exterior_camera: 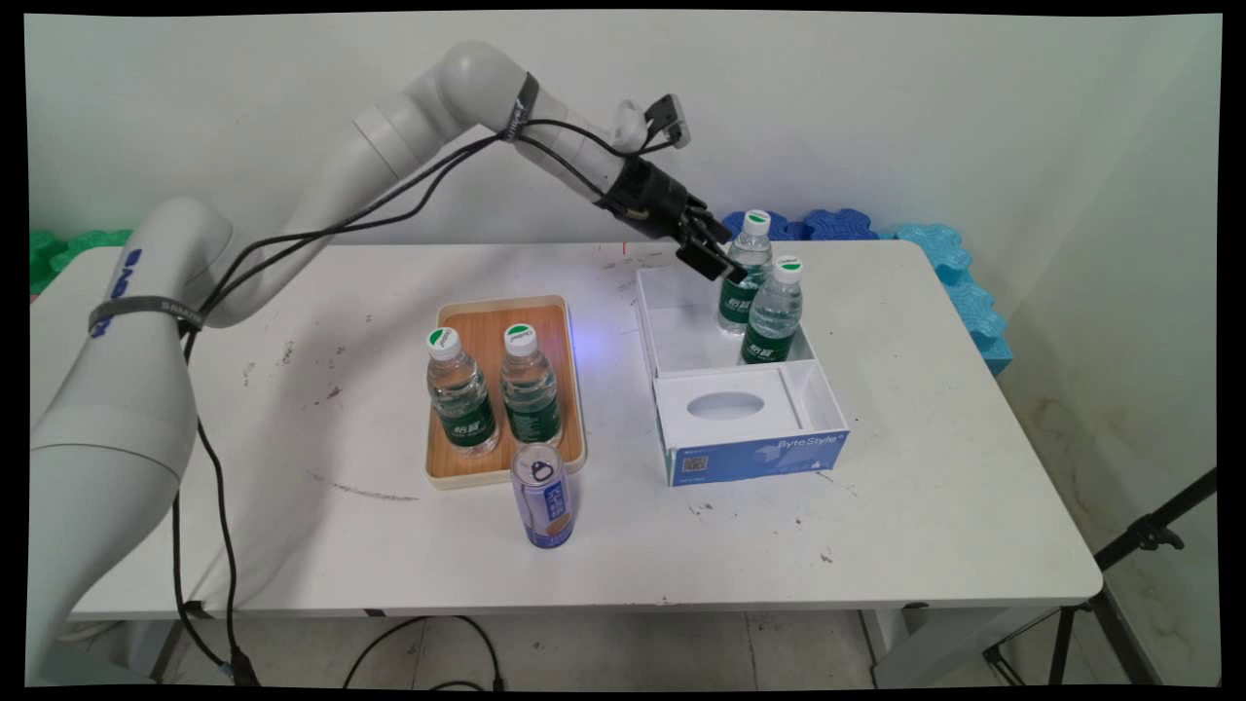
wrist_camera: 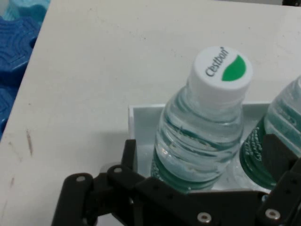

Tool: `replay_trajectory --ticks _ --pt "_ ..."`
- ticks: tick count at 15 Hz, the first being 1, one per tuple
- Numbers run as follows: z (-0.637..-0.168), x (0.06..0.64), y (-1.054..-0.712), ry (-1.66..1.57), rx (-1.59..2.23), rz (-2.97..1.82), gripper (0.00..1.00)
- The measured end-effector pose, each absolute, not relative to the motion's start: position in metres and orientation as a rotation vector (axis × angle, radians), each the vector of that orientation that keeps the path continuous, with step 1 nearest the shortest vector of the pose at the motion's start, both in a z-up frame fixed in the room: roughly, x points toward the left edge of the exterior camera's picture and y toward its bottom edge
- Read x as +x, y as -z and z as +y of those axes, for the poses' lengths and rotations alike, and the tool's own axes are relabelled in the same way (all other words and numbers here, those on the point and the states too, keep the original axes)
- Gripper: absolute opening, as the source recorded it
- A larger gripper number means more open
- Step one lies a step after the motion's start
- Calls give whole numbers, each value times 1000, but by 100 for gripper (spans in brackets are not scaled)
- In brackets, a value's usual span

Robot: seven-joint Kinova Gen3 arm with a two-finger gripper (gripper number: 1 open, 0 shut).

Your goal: Pick up the green bottle from the white box, then place the picked object on the tray

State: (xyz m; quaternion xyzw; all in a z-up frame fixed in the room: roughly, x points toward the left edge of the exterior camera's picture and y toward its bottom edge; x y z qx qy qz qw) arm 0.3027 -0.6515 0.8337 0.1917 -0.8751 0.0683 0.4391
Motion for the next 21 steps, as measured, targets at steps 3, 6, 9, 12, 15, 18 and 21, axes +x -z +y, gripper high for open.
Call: replay_trajectory --ticks 3,6,9,12,15,18,21 --pt "-655 298 -829 -170 480 -2171 100" --pt "-657 292 -826 -171 481 -2168 0" --pt "-658 289 -825 -171 483 -2167 0" --pt "-655 287 -826 -169 481 -2166 0" --pt "-651 288 -835 -180 471 -2157 0" --pt "-644 297 -852 -196 476 -2131 0" --pt "-630 316 -879 -219 485 -2097 0"
